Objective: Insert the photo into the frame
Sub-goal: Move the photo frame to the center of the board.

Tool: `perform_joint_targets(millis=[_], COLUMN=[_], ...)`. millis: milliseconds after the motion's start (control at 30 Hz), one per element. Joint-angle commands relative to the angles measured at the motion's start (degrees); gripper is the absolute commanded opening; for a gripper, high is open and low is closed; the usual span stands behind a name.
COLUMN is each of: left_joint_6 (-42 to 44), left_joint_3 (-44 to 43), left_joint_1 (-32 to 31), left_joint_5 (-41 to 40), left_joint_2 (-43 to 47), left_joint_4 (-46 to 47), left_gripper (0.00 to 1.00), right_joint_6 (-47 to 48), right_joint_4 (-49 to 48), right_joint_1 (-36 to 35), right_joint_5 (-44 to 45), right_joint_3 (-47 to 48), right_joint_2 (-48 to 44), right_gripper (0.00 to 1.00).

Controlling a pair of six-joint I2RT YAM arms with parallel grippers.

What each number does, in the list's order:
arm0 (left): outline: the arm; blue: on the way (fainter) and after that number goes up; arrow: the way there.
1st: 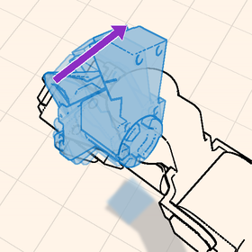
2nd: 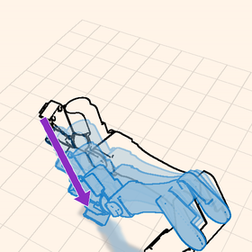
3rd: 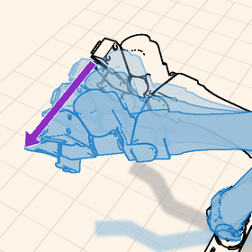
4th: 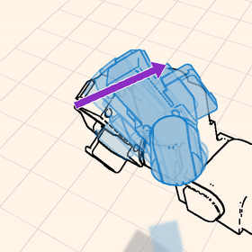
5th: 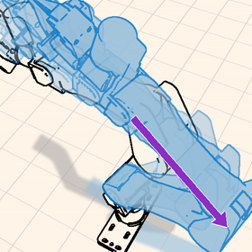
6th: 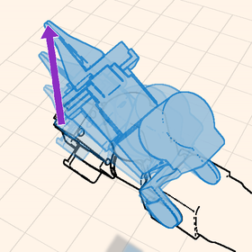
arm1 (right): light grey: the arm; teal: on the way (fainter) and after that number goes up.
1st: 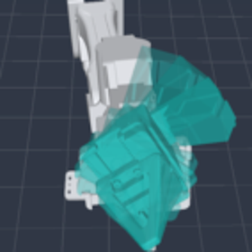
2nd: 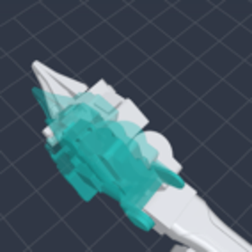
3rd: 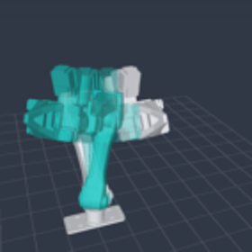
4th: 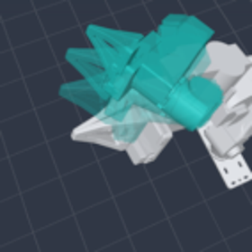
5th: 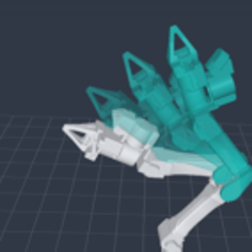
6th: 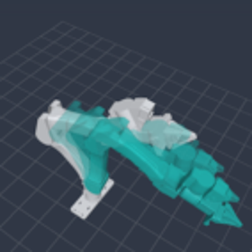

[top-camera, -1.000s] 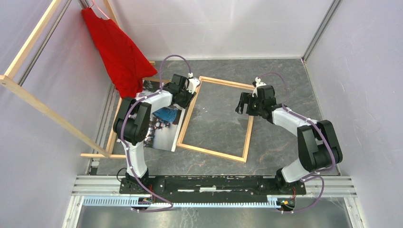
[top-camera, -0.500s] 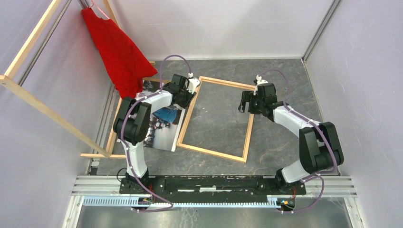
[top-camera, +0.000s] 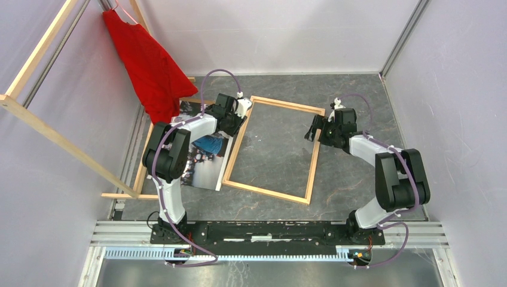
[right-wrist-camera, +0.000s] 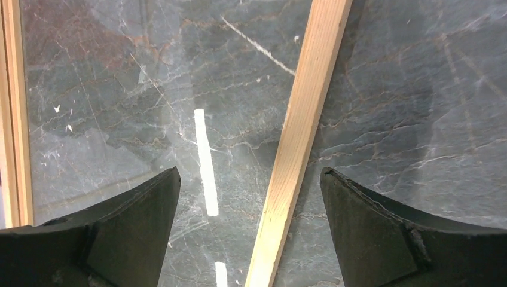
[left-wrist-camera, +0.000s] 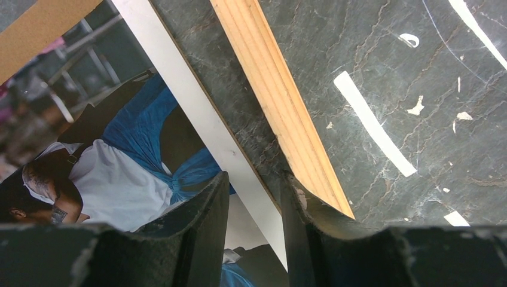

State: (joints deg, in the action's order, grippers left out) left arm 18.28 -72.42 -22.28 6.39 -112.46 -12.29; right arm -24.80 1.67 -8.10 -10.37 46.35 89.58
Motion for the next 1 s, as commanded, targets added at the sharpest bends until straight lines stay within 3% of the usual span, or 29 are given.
perform_joint_targets(millis=[0,467,967], left_joint_6=[1.93,2.19,3.49], left_joint_3=[1.58,-2.12,-12.99], left_joint_1=[-2.04,-7.7,-12.23], left_joint_5=[2.35,1.85,-0.02], left_joint_2=[-1.23,-2.97,-8.06], left_joint_4=[-0.78,-1.93,-6.97], left_gripper=[0.44,0.44,0.45], right_joint_6=[-3.49,-6.01,-6.14], right_joint_4=[-6.44,-6.38,-3.47], right_joint_1=[1.14,5.65,10.46], right_joint_5=[-6.02,-8.62,-3.37], right_joint_3=[-1.07,2.34,-1.93], right_joint_2=[2.0,7.79,2.95], right_gripper=[0.94,0.93,0.92])
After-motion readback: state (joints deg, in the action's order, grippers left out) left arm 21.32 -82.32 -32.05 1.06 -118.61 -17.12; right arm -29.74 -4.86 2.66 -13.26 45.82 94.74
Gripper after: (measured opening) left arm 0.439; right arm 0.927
